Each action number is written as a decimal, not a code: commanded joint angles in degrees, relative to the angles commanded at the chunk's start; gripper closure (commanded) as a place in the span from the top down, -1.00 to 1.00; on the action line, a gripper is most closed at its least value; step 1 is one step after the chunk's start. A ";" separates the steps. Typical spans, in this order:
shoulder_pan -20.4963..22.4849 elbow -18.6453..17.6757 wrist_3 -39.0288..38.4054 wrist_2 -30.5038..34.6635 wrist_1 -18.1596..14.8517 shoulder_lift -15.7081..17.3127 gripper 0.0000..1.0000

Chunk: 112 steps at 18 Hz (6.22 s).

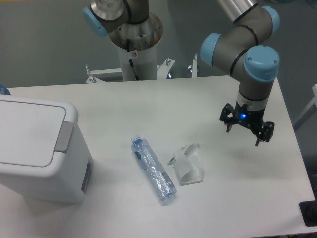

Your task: Open the trash can

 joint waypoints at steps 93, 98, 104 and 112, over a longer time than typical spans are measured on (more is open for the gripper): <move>-27.77 0.53 -67.06 -25.05 3.25 12.48 1.00; -27.69 1.14 -66.89 -25.05 3.16 12.92 1.00; -24.62 4.04 -65.13 -24.96 3.34 12.40 1.00; -14.25 5.10 -50.82 -24.96 3.25 11.16 1.00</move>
